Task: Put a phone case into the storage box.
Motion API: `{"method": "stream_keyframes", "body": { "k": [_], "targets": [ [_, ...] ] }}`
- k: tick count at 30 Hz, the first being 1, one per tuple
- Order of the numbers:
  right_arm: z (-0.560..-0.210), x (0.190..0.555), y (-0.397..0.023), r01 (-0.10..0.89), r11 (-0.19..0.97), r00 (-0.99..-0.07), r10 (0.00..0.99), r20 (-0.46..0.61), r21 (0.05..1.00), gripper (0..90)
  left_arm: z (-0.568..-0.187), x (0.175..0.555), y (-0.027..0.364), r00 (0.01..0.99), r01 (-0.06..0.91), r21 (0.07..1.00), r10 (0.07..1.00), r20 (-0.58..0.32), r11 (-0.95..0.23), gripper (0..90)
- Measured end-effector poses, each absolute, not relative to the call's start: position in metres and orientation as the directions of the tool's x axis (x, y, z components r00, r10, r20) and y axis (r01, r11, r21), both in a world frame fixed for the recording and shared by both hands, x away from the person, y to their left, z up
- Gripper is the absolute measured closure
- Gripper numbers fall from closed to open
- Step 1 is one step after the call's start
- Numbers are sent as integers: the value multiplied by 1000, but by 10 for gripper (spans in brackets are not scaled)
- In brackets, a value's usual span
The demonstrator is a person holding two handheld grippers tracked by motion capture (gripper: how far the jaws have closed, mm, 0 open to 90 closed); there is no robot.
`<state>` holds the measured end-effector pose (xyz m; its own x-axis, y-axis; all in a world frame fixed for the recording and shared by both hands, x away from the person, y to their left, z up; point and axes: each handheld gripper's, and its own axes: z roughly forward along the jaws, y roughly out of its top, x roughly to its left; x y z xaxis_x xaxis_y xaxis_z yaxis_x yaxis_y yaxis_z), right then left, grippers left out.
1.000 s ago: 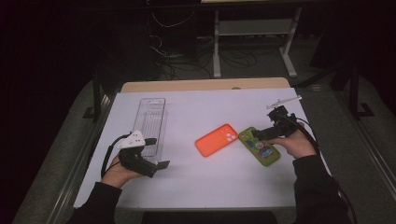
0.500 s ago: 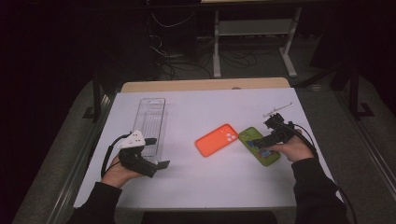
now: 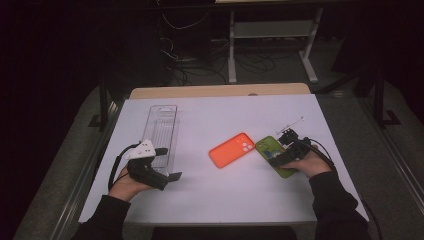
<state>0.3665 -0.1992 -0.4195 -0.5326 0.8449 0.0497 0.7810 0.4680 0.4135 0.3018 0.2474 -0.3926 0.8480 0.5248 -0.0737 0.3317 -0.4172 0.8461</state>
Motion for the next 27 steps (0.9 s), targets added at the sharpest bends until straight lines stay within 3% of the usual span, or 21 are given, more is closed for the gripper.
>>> {"method": "stream_keyframes", "body": {
  "k": [27],
  "targets": [
    [-432, 364, -198, 810, 494, -531, 847, 36, 314, 119, -393, 302, 247, 847, 331, 849, 526, -75, -411, 0]
  ]
}}
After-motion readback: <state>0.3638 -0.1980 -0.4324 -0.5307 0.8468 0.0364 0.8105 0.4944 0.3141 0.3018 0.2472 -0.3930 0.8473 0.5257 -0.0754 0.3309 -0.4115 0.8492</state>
